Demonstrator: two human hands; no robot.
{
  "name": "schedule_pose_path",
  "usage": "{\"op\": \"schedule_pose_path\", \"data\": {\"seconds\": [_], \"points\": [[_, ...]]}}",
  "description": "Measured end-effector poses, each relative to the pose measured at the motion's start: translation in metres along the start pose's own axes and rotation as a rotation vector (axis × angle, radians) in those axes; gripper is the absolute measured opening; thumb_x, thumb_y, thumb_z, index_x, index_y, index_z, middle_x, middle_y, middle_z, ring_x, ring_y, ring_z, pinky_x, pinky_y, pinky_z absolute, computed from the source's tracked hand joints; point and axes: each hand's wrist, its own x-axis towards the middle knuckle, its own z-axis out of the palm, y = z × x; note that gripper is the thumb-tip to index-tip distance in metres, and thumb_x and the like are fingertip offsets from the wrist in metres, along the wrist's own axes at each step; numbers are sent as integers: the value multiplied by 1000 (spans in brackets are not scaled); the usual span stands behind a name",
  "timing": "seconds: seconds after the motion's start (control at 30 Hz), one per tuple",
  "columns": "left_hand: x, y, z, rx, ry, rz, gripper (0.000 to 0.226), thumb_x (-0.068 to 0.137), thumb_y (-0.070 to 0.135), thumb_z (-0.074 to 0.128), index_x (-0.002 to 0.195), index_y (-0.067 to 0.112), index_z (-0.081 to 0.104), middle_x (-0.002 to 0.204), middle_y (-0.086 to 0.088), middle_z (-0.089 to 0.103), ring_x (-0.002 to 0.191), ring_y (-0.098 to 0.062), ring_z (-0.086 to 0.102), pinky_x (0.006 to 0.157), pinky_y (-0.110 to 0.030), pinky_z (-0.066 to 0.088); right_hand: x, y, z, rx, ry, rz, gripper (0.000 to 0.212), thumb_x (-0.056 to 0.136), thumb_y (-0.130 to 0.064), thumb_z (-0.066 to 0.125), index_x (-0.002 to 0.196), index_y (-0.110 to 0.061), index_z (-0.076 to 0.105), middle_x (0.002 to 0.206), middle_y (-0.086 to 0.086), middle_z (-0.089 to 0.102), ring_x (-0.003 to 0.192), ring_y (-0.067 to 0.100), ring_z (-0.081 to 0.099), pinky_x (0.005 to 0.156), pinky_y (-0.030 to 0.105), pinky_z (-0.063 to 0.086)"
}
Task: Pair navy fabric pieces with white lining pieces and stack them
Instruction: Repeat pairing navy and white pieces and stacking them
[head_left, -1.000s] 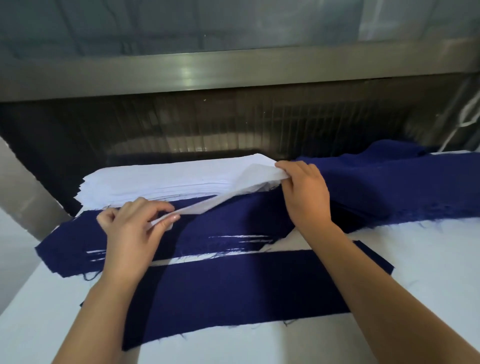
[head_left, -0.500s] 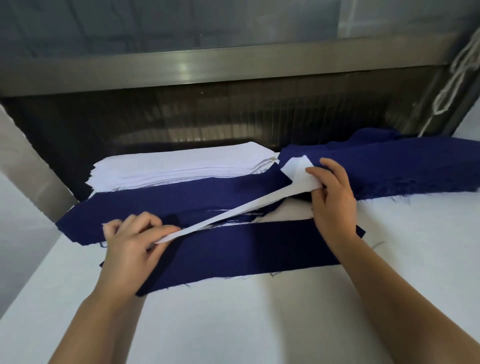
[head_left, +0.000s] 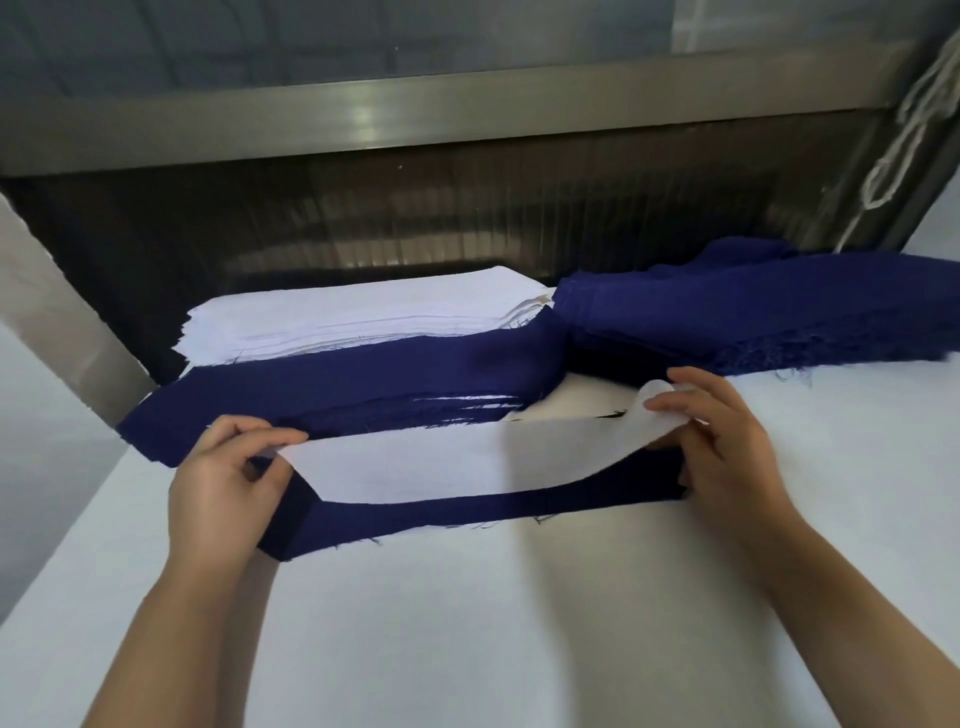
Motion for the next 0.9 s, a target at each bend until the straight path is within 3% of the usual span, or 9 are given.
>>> {"op": "schedule_pose_path", "data": {"seconds": [0.13, 0.2, 0.33, 0.43, 0.5, 0.63, 0.7, 0.8, 0.9], "points": [[1, -3, 3, -133, -27, -5, 50, 81, -19, 55, 79, 30, 66, 96, 15, 56, 75, 1, 58, 69, -11, 46, 1, 4, 2, -61, -10, 28, 63, 70, 28, 35, 85, -26, 63, 122, -10, 48, 99, 3, 51, 75, 18, 46], [1, -4, 4, -151, -15, 10, 49, 78, -23, 50, 75, 23, 65, 95, 14, 59, 84, 8, 56, 72, -7, 42, 1, 6, 2, -57, -33, 46, 64, 60, 30, 33, 77, -25, 62, 110, -6, 57, 104, 11, 51, 86, 10, 38], [1, -6, 5, -209, 5, -20, 49, 77, -27, 42, 70, 18, 61, 90, 7, 63, 87, 12, 57, 78, -3, 40, 1, 10, -2, -14, -117, 145, 61, 65, 22, 35, 71, -32, 62, 93, -15, 61, 82, 12, 55, 62, 9, 42], [2, -8, 3, -263, -49, 12, 48, 78, -27, 41, 68, 15, 63, 87, 1, 64, 85, 4, 58, 81, -8, 42, 1, 5, -5, 19, -143, 163, 32, 72, -8, 44, 72, -33, 63, 82, -18, 61, 65, 8, 53, 48, 12, 39], [2, -10, -1, -314, -76, 8, 42, 81, -19, 43, 66, 14, 64, 85, -1, 66, 86, 0, 58, 82, -9, 42, -1, 1, -5, 39, -143, 152, 21, 79, -18, 49, 73, -32, 64, 79, -18, 62, 66, 0, 55, 48, 11, 40], [3, -19, -1, -363, -159, -105, 23, 80, 14, 50, 72, 21, 70, 84, 7, 70, 89, -12, 62, 86, -20, 45, 1, 5, -7, -73, -124, 181, 24, 89, -12, 53, 75, -29, 64, 76, -18, 62, 67, -6, 55, 59, 12, 39], [3, -26, 4, -338, -227, -156, 23, 84, 6, 63, 74, 25, 71, 79, 7, 69, 83, -20, 62, 85, -34, 47, 3, 7, -8, -137, -97, 218, 22, 89, -11, 55, 77, -27, 65, 79, -17, 62, 72, -3, 55, 63, 9, 37], [3, -31, 6, -209, -301, -122, 36, 81, -4, 69, 78, 31, 68, 71, 11, 64, 70, -19, 53, 72, -34, 48, 4, 9, -10, -152, -36, 261, 21, 87, -7, 57, 81, -26, 65, 83, -13, 63, 75, -3, 53, 66, 16, 38], [3, -28, 1, -257, -313, -91, 46, 80, -14, 62, 80, 31, 68, 91, 11, 70, 83, -12, 60, 84, -34, 51, 3, 10, -12, -168, -1, 266, 28, 82, 3, 58, 83, -24, 65, 86, -9, 62, 74, 2, 54, 66, 18, 39]]}}
